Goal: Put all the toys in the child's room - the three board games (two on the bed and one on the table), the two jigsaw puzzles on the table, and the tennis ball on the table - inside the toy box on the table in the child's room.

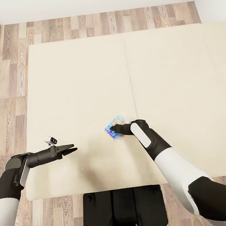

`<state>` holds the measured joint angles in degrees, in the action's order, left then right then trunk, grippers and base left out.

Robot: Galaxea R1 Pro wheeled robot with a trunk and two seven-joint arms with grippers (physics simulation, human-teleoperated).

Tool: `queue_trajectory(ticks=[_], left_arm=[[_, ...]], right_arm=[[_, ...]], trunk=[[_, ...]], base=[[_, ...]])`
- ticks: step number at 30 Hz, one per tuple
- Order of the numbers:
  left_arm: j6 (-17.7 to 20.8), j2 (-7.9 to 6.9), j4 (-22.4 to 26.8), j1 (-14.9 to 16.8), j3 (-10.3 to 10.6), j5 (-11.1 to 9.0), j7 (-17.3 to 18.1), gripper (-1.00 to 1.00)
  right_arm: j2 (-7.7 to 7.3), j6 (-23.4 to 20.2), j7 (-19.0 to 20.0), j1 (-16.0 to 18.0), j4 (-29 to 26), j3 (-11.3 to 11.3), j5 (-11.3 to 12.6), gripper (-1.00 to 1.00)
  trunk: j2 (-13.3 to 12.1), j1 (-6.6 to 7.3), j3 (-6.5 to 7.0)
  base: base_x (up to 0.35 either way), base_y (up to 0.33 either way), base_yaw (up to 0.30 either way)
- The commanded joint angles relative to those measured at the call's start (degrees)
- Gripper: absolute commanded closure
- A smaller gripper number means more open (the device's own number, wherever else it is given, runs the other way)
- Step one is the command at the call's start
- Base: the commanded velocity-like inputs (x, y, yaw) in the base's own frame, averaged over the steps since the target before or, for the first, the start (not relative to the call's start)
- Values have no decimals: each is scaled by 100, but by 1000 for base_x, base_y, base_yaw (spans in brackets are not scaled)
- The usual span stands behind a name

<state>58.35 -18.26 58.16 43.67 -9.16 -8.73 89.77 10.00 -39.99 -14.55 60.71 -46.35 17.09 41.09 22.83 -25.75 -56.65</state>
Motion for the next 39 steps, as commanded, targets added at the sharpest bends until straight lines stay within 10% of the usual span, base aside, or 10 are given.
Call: queue_trajectory(ticks=[1, 39], left_arm=[[61, -2, 0, 1, 2, 2, 23, -100], [58, 2, -6, 1, 2, 3, 23, -100]], right_arm=[[0, -9, -56, 2, -6, 7, 59, -100], [0, 70, -108, 266, -51, -12, 48, -100]], trunk=[[9, -4, -6], [9, -4, -6]], base=[[0, 0, 0], [0, 0, 0]])
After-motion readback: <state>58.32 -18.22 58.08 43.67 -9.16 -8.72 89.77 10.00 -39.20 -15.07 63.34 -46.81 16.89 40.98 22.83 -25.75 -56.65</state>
